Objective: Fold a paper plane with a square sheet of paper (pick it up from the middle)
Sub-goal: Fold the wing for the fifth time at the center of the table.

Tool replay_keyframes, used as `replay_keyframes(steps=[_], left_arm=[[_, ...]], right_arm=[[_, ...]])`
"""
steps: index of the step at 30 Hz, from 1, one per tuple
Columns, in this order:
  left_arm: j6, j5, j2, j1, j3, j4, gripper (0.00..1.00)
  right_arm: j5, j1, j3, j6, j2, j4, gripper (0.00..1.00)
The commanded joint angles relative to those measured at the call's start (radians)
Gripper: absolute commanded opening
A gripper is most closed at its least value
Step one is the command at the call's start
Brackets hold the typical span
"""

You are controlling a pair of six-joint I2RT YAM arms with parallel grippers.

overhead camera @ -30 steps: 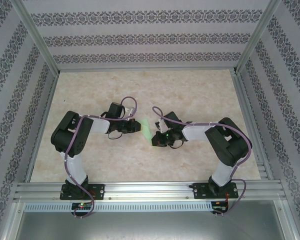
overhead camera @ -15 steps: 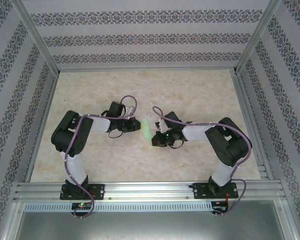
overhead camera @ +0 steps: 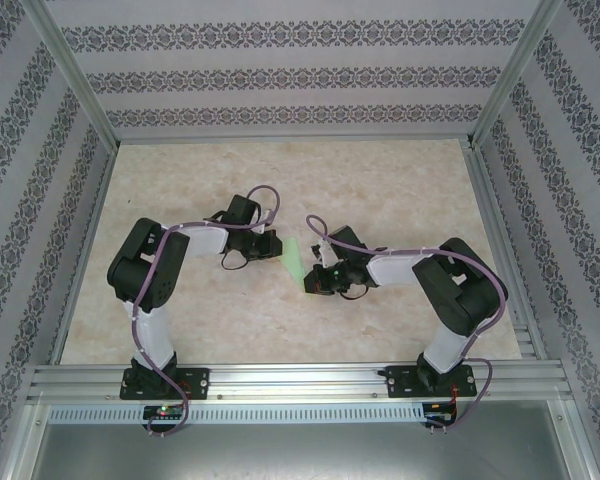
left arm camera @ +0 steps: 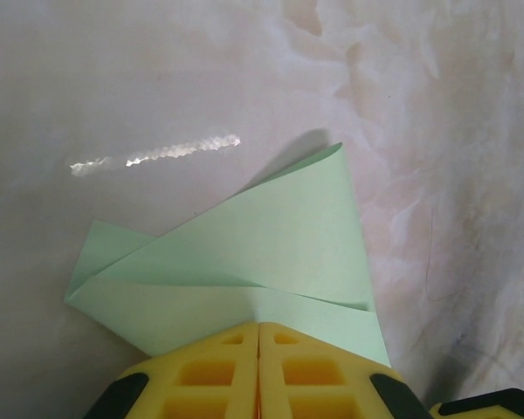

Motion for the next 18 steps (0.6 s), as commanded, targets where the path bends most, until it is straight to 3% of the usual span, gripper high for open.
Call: replay_keyframes(steps=[1, 7, 18], left_arm=[[0.043, -0.190, 0.053, 0.006, 0.021, -0.091, 0.08], [0.046, -0.158, 0.069, -0.018, 0.043, -0.106, 0.08], [0.002, -0.154, 0.069, -0.033, 0.078, -0.139, 0.08]], right_arm=[[0.143, -0.016, -0.067, -0.015, 0.004, -0.209, 0.03], [0.143, -0.002, 0.076, 0.009, -0.094, -0.195, 0.06], [0.152, 0.043, 0.245, 0.085, 0.071, -0.101, 0.10]])
